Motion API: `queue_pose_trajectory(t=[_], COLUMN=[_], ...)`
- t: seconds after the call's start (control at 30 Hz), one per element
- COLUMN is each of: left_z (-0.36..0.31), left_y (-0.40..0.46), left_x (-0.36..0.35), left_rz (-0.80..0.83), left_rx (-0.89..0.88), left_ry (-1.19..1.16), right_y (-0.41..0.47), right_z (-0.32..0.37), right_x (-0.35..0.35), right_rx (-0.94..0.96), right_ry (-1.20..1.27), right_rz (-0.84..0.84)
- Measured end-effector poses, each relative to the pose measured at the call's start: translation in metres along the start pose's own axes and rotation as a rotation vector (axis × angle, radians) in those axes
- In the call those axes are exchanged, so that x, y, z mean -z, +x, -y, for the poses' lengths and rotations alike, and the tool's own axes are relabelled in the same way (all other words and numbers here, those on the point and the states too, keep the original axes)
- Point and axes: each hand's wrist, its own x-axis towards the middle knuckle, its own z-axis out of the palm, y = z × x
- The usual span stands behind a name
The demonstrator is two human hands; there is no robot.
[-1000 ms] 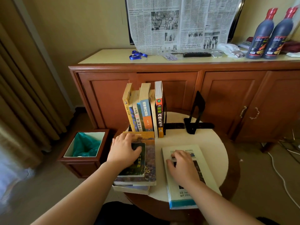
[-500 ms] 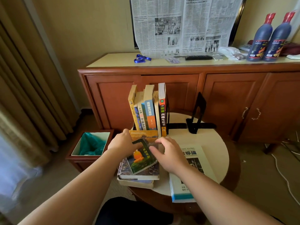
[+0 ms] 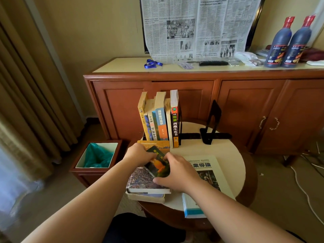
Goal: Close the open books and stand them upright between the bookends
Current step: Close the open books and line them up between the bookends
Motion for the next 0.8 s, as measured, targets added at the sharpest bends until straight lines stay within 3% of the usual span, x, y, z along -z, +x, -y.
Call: queue_pose_trajectory(t=[0.13, 0.37, 0.47, 0.67, 0.8], left_z=[-0.012, -0.038, -0.038, -0.004, 0.007], left_y=[0.001, 0.006, 0.012, 0.040, 0.045], left_x=[-0.001, -0.019, -0.029, -0.047, -0.057], left_rz=[0.119, 0.190, 0.182, -0.061, -0.114], left_rx=[0.087, -0.045, -0.169, -0.421, -0.463], left_ry=[-0.488, -0.710, -0.591, 0.162, 0.286], right_y=[-0.003, 0.012, 0.020, 0.040, 0.055], right_z=[-0.007, -0.028, -0.038, -0.047, -0.051], right_x=[0.009, 0.014, 0.018, 0.028, 0.037], right_rx=[0.007, -0.045, -0.109, -0.241, -0.291], right_ry=[-0.042, -0.014, 0.021, 0.031, 0.116], right_rz=[-0.069, -0.233, -0.301, -0.444, -0.549])
